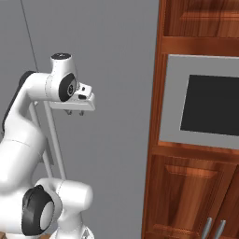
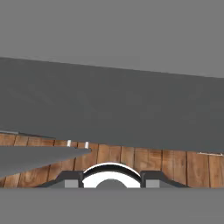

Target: Take the cake and cupcake from the fridge and place them on the empty tray on the dining counter.

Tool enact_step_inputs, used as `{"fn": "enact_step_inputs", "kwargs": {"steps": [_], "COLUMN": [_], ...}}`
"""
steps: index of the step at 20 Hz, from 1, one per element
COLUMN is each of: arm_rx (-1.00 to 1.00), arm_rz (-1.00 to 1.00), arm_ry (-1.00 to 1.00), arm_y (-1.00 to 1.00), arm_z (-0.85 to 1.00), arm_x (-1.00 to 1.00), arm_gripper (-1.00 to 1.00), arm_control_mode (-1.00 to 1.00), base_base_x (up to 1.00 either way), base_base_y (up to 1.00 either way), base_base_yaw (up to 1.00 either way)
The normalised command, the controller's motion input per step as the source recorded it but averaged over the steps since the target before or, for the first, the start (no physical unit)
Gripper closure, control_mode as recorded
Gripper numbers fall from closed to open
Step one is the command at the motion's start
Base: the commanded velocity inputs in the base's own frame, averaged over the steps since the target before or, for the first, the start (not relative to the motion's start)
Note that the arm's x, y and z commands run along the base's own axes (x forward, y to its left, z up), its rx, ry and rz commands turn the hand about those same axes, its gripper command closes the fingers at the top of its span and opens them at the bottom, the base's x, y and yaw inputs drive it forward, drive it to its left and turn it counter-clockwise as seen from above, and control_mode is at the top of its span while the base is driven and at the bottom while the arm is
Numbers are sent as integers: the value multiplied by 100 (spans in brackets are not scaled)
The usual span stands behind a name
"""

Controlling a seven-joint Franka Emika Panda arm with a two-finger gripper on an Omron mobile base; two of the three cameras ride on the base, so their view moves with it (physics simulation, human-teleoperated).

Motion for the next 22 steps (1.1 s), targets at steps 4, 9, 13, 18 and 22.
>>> {"fn": "enact_step_inputs", "kwargs": {"steps": [4, 9, 13, 18, 22], "arm_rx": [0, 0, 0, 0, 0], "arm_rz": [3, 2, 0, 0, -1], "arm_ry": [-1, -21, -25, -17, -14], "arm_y": [12, 14, 0, 0, 0], "arm_z": [0, 5, 26, 15, 35], "arm_x": [-15, -69, -90, -95, -75], "arm_gripper": [-100, -100, -100, -100, -100], "arm_control_mode": [-100, -100, -100, -100, -100], "base_base_x": [0, 0, 0, 0, 0], "base_base_y": [0, 0, 0, 0, 0], "base_base_yaw": [0, 0, 0, 0, 0]}}
